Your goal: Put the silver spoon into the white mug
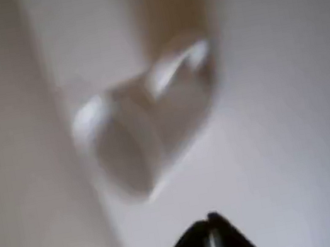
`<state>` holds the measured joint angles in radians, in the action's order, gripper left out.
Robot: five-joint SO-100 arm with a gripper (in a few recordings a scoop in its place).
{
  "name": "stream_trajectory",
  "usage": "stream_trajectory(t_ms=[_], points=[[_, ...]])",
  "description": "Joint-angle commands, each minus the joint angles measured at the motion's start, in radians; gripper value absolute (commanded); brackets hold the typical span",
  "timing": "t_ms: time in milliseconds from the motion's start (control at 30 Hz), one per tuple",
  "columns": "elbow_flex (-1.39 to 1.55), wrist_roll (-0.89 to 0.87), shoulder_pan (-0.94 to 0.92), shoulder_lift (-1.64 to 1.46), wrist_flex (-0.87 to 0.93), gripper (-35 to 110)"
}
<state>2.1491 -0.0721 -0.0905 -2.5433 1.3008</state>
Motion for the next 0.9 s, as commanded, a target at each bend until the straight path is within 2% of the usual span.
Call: stream_trajectory(t_ms=[0, 200, 300, 867], points=[[0.391, 0.064, -0.094, -0.124, -0.213, -2], [0.715, 0.127, -0.091, -0.422, -0.233, -2], [0.828, 0.161, -0.078, -0.749, -0.078, -2], [0.822, 0.161, -0.100, -0.750, -0.055, -2]])
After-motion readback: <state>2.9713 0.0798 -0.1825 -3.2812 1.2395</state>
